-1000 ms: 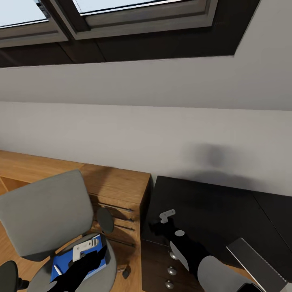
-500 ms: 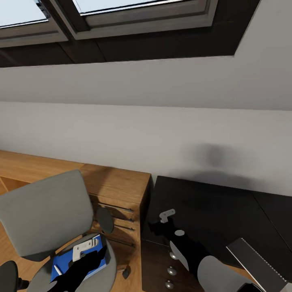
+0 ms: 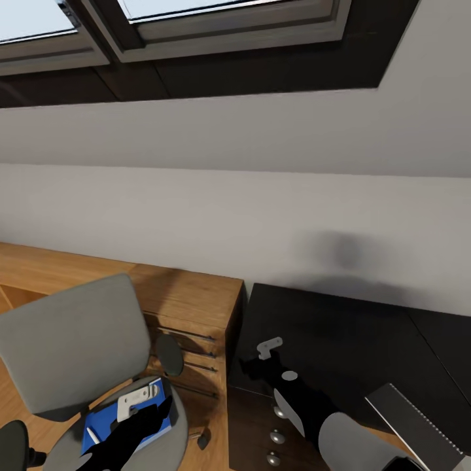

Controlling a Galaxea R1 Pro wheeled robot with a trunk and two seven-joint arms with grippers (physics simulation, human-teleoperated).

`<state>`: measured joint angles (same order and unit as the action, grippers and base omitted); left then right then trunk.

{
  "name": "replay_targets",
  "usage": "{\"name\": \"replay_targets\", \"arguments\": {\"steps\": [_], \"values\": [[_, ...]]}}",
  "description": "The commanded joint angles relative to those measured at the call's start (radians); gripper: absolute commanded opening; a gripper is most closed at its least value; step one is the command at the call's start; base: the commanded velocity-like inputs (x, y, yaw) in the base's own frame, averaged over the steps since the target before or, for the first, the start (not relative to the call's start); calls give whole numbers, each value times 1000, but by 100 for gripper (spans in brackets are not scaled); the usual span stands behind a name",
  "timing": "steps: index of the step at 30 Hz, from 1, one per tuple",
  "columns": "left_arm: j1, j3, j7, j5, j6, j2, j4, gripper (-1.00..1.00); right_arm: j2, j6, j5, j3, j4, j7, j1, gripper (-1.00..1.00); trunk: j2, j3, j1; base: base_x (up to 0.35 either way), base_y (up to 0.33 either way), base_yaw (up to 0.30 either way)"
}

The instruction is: In the bedroom, organize the workspace by keeping the computer under the desk, ensuring the monitor is on the desk, placing the keyboard on the desk next to the monitor, placing the mouse on the desk next to the keyboard, moving the folder from the swivel chair onto the desk next to the mouse, stacking the notebook on top of the folder with the pen on top of the notebook, and positioning the swivel chair next to the desk.

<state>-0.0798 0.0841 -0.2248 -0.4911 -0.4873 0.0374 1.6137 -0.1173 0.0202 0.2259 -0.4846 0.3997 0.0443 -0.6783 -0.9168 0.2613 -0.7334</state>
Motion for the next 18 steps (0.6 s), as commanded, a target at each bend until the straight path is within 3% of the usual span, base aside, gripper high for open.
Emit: {"name": "replay_targets", "arguments": {"steps": [1, 18], "values": [[0, 2, -10, -11, -2, 1, 2, 100, 0, 3, 10, -6, -1, 1, -1, 100, -8, 4, -4, 0, 0, 0], [0, 1, -10, -11, -2, 0, 2, 100, 1, 4, 9, -7, -2, 2, -1, 100, -127, 58, -69, 0, 0, 0]]}}
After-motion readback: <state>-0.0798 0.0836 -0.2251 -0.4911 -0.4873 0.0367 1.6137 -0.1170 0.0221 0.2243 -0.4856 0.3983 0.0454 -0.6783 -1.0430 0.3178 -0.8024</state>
